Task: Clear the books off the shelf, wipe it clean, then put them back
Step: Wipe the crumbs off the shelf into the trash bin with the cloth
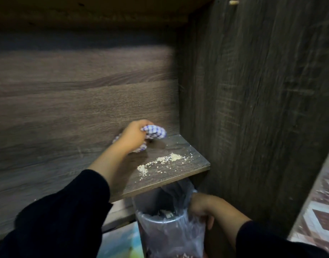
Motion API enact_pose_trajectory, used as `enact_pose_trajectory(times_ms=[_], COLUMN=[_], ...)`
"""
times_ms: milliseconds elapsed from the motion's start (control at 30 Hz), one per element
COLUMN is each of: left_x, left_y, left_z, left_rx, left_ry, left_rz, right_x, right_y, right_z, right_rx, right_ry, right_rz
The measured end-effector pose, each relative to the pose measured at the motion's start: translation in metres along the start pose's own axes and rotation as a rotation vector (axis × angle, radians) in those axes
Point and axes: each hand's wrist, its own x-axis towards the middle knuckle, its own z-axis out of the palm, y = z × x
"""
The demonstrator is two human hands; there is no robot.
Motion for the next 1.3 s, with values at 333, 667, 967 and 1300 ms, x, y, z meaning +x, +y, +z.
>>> enact_pose_trajectory(times_ms=[333, 667, 967, 1300], left_x=[-0.054, -0.055, -0.059, -0.07], left_y=[-0.059, -0.065, 0.0, -0.002], left_z=[-0.034, -0.015, 0.054, -0.012], left_rx=[0.469, 0.729, 0.646, 0.375], left_ry=[-0.171, -0.257, -0.103, 0.273], left_rz=[-0.226, -0.311, -0.258, 0.043], right_x=[0.012, 0.032, 0.009, -0.04], right_y=[0.009, 0.01, 0.0, 0.007], right_z=[-0.003, 0.012, 0.029, 0.008], right_rx=[0.27, 0.504, 1.028, 1.0], right_ry=[0.123, 0.139, 0.238, 0.363], right_rz=[-0.009, -0.018, 0.002, -0.079])
